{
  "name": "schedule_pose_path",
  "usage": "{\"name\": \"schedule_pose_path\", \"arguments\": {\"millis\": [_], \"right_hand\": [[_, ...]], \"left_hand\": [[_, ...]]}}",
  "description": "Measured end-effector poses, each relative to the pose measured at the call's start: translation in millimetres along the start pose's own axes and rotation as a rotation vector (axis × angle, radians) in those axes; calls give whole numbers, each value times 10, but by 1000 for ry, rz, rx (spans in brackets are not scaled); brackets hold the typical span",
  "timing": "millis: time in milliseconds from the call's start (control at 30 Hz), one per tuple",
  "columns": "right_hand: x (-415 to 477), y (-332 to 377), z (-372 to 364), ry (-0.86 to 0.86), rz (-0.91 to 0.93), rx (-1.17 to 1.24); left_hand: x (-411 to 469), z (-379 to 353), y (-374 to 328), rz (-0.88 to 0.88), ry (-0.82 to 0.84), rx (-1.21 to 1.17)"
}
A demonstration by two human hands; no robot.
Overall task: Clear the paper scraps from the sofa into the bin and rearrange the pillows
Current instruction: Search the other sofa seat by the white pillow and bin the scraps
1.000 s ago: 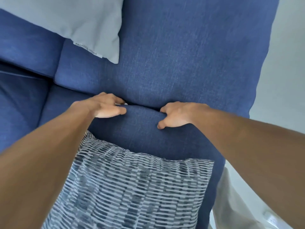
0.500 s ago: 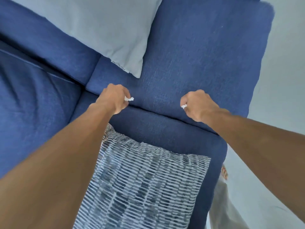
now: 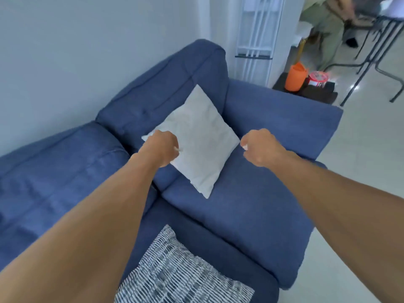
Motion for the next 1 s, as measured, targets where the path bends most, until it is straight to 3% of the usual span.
{"name": "schedule_pose_path", "arguments": {"millis": [200,433,733,1000], "right_hand": [[-142,212,1330,-169,194,-13],[-587,551,2490,-424,364,42],[-1382,1161,3075,-552,620,43],[-2293,2045,3111,-583,901,72]], "left_hand": [[-569,1208,-167,105,-223,141],[-1668,2214,-345,332,-493,79],[-3114,2765,-354,564,-732,89],[-4506,2784,-65,810,-842,53]]}}
Point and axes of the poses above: each hand's wrist, its own x-axis towards the middle knuckle, its own z-axis out of the back of the hand, y = z × x, the point moved 2 cm from there along x, towards the middle knuckle, and after that the axes turned 10 degrees about -x, right-handed, at the moved point
